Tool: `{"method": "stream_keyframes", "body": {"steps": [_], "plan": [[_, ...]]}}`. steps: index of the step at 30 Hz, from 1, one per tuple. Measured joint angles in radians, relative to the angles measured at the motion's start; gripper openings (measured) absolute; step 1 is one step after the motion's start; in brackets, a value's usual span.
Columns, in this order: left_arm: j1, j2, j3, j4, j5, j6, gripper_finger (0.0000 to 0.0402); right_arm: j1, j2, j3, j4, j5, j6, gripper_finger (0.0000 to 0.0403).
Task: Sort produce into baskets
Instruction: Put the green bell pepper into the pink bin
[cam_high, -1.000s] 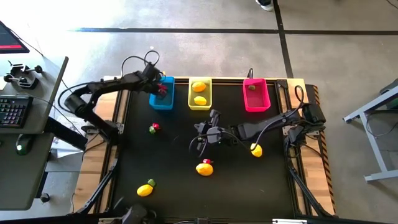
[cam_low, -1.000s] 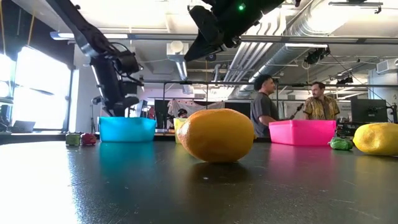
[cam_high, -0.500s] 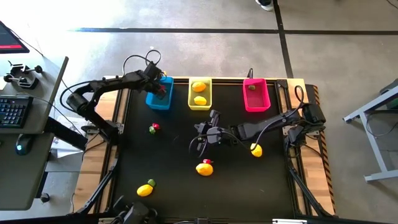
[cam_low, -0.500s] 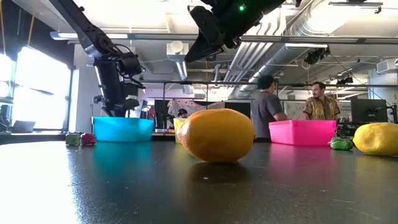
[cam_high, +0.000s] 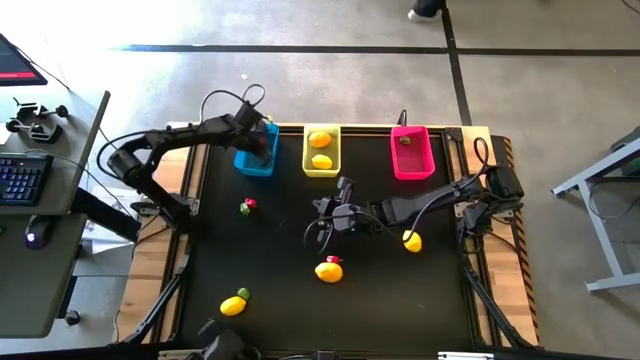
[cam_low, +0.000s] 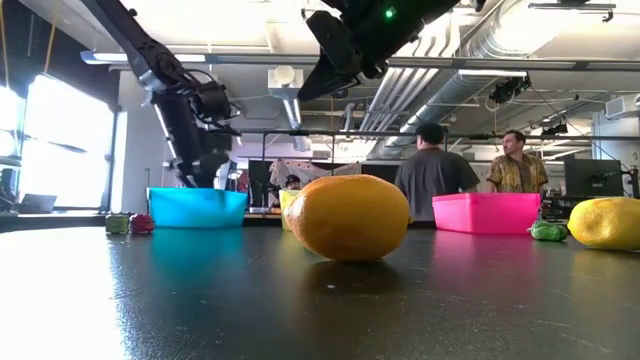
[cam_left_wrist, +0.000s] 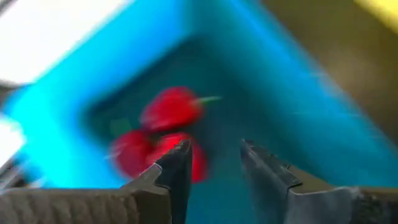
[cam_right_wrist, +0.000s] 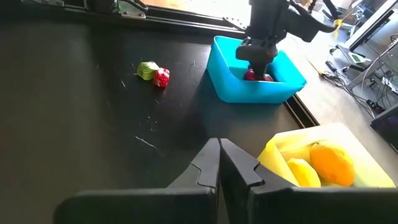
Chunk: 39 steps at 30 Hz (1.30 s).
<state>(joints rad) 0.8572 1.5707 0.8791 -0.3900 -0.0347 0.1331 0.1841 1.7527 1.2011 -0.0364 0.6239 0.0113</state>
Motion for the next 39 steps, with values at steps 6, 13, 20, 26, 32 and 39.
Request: {"method": "stream_keyframes", "body": {"steps": [6,13,20,26,32,39], "plan": [[-0.057,0.000,0.000,-0.017,0.086,0.011,0.0072,0.000,0.000,0.000,-0.005,0.000,0.000,0.0000],[-0.073,0.000,0.000,0.003,0.113,0.003,0.0024,0.000,0.000,0.000,-0.005,0.000,0.000,0.0000],[-0.050,0.000,0.000,0.059,0.114,0.002,0.0009,0.000,0.000,0.000,-0.009,0.000,0.000,0.0000],[-0.028,0.000,0.000,0.081,0.113,0.002,0.0009,0.000,0.000,0.000,-0.012,-0.001,0.000,0.0000],[-0.022,0.000,0.000,0.104,0.114,0.009,0.0009,0.000,0.000,0.000,-0.013,-0.023,0.012,0.0000],[-0.020,0.000,0.000,0.132,0.113,0.009,0.0009,0.000,0.000,0.000,-0.020,-0.025,0.011,0.0000]]}}
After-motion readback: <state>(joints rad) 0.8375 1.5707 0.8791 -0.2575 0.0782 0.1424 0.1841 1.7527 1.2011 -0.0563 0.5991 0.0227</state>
